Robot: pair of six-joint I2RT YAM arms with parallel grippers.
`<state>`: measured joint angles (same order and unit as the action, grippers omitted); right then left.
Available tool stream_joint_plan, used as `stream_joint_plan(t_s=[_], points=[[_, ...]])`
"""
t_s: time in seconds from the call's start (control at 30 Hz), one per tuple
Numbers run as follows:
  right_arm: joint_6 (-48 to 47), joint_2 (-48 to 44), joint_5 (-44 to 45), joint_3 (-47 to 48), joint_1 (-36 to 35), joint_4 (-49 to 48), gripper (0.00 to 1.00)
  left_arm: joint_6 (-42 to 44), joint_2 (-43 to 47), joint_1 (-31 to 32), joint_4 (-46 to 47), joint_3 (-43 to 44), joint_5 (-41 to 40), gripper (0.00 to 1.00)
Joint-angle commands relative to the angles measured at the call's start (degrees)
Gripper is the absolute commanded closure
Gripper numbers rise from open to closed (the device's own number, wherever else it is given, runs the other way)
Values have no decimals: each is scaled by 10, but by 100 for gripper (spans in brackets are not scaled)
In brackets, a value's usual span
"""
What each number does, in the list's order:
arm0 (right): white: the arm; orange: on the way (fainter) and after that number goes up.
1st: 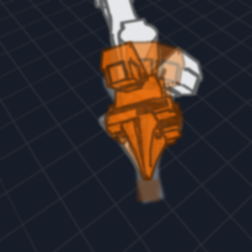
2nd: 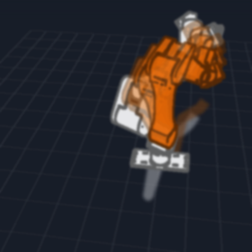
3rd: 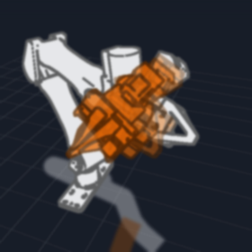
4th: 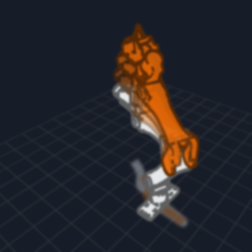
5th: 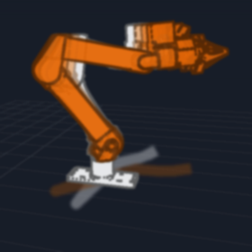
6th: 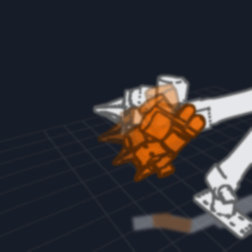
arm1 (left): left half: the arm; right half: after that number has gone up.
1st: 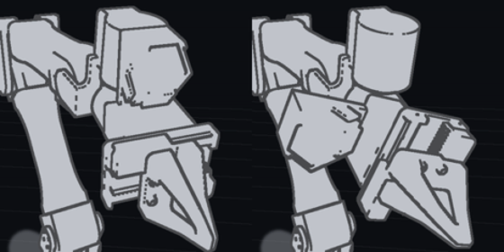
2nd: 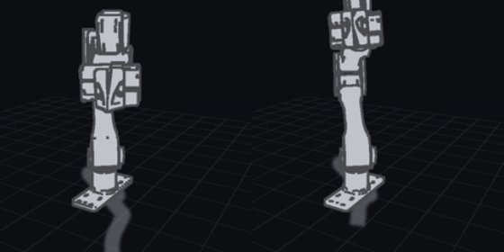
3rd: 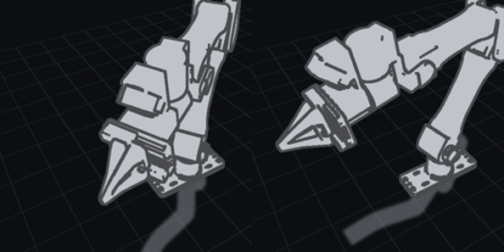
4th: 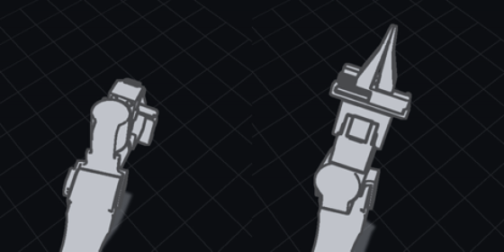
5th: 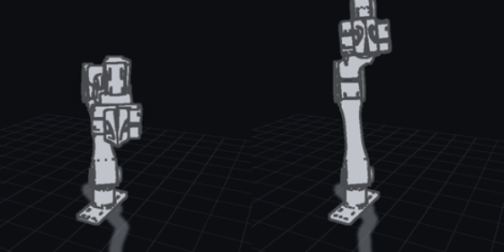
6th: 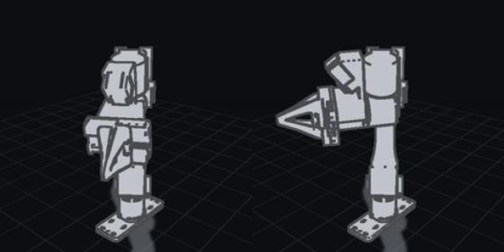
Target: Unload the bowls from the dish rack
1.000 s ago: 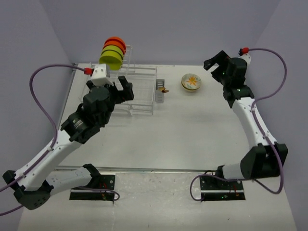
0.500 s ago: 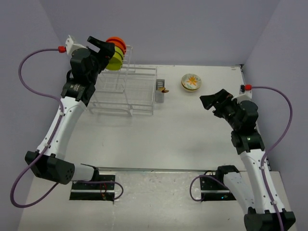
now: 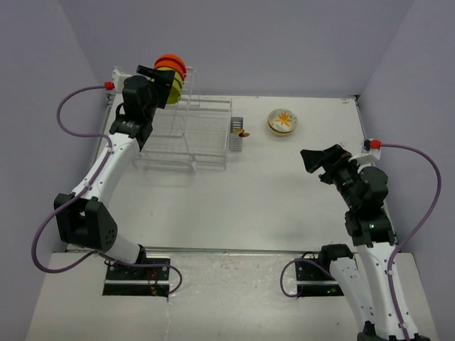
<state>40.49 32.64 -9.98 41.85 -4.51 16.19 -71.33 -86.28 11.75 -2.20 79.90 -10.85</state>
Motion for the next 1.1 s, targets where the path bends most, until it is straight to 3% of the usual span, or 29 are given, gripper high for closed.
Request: stream_joint_plan(t_s=[0.0, 0.33, 0.43, 0.57, 0.83, 0.9, 0.97, 1.07], points=[[5, -25, 26, 1, 0, -5, 1, -19, 1, -11, 28, 16, -15, 34], [2, -29, 26, 1, 1, -4, 1, -12, -6, -41, 61, -18, -24, 45], [3, -27, 26, 2, 1, -3, 1, -14, -17, -44, 68, -18, -17, 52], [0, -29, 27, 2, 0, -4, 1, -15, -20, -45, 74, -22, -19, 70], [-3, -34, 29, 2, 0, -4, 1, -28, -12, -45, 86, -48, -24, 79], [-4, -36, 29, 2, 1, -4, 1, -35, -12, -45, 89, -53, -22, 85], [-4, -38, 29, 2, 1, -5, 1, -43, -12, -45, 97, -59, -16, 98], [-7, -40, 35, 2, 0, -5, 1, -52, -9, -45, 98, -68, -14, 100]])
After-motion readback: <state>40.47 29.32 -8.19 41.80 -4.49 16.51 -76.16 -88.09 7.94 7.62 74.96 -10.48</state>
